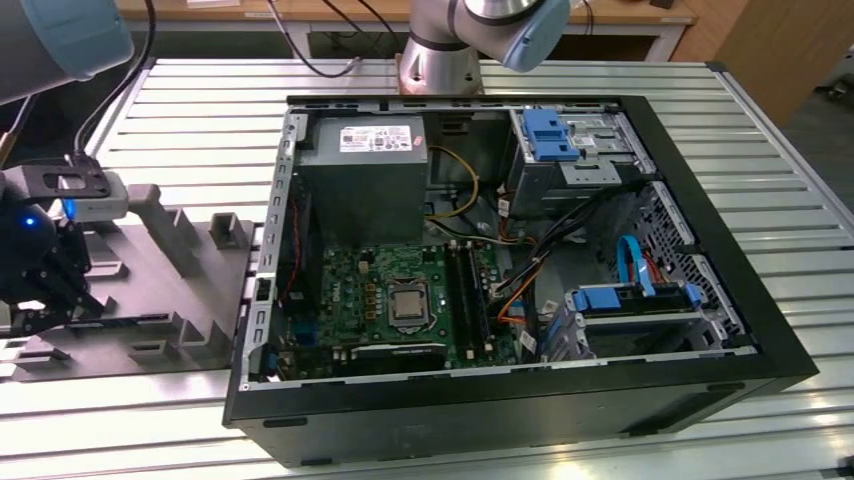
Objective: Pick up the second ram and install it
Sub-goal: 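Pick up the second ram and move it above second insertion slot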
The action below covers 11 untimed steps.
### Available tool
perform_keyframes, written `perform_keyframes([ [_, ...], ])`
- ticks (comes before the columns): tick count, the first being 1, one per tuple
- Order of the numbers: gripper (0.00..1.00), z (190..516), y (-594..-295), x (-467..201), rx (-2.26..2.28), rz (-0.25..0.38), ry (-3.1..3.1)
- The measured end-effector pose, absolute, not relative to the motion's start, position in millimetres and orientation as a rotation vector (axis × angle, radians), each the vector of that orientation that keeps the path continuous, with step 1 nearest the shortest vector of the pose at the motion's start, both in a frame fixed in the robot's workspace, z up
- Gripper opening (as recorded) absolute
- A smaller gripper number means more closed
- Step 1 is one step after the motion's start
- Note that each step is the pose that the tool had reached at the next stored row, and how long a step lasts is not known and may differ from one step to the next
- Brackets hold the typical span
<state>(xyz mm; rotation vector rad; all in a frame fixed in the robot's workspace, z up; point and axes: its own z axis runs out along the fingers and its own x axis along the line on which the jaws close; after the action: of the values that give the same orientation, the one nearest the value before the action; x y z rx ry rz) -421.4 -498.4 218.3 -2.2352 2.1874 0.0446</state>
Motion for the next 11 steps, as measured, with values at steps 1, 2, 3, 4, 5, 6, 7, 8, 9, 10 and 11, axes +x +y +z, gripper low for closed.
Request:
perform_keyframes([
  [1, 0.10, 217.6, -498.4, -421.4, -2.236, 0.045, 2.187],
  [2, 0.10, 217.1, -498.5, -421.4, -2.236, 0.045, 2.187],
  [3, 0.10, 216.9, -498.4, -421.4, -2.236, 0.045, 2.187],
  [4, 0.10, 217.0, -498.5, -421.4, -2.236, 0.045, 2.187],
  [5, 0.10, 216.9, -498.4, -421.4, -2.236, 0.045, 2.187],
  [6, 0.10, 216.9, -498.4, -421.4, -2.236, 0.045, 2.187],
  [7, 0.10, 216.8, -498.4, -421.3, -2.236, 0.045, 2.187],
  [8, 0.10, 216.8, -498.4, -421.4, -2.236, 0.045, 2.187],
  [9, 0.10, 216.8, -498.4, -421.4, -2.236, 0.045, 2.187],
  [10, 0.10, 216.8, -498.4, -421.4, -2.236, 0.045, 2.187],
  [11, 0.11, 216.7, -498.4, -421.4, -2.236, 0.045, 2.187],
])
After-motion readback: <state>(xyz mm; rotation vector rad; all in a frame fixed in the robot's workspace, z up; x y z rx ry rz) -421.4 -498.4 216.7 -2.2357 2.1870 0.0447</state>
